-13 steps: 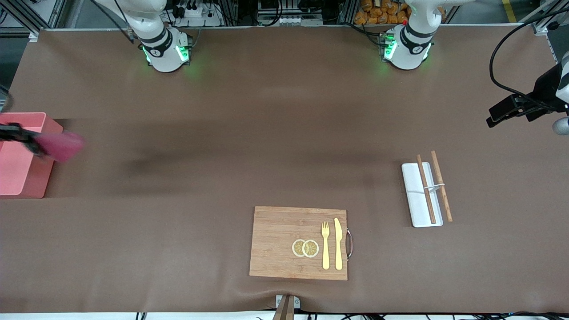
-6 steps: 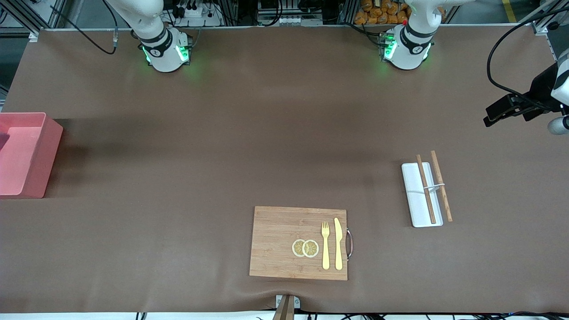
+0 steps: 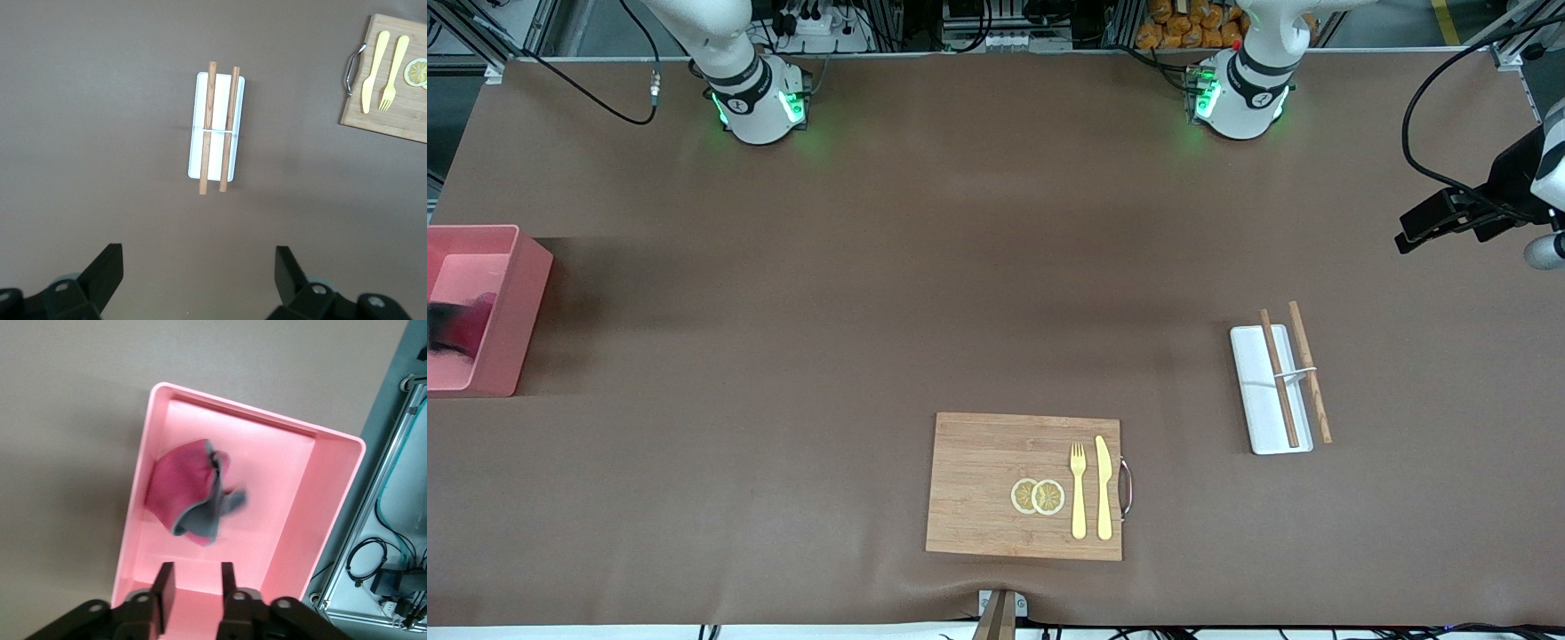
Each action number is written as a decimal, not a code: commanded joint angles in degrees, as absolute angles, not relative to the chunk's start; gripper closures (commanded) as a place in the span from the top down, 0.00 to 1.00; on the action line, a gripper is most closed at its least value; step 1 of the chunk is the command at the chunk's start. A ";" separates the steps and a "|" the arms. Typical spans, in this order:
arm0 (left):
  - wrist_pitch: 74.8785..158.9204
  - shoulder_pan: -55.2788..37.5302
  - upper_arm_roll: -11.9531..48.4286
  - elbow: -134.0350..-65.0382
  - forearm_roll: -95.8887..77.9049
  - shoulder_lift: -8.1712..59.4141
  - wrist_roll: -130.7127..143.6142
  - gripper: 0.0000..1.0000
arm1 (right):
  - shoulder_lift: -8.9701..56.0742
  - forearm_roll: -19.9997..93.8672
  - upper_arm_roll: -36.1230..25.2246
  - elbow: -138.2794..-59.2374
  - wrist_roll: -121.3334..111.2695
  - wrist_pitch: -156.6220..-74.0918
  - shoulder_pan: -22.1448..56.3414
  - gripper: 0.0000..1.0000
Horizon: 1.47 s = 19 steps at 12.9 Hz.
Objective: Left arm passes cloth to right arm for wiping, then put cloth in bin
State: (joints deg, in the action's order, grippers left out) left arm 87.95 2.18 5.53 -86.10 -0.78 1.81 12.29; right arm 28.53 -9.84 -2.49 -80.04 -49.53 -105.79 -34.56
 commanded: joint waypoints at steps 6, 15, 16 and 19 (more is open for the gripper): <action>85.96 2.55 5.36 -86.22 0.35 0.62 11.51 1.00 | 21.37 -2.90 -0.88 -79.89 -39.14 -92.91 -23.05 1.00; 84.99 2.64 5.27 -86.92 0.44 0.70 11.51 1.00 | 9.51 -1.94 -0.79 -83.23 -11.27 -84.04 -5.28 1.00; 84.99 2.81 5.27 -86.92 0.44 0.79 11.43 1.00 | 7.67 -0.80 -0.88 -83.84 -9.60 -83.07 -4.66 1.00; 84.99 2.99 5.45 -86.84 0.44 0.79 11.43 1.00 | 2.30 2.28 0.60 -85.96 -1.97 -82.36 -3.78 1.00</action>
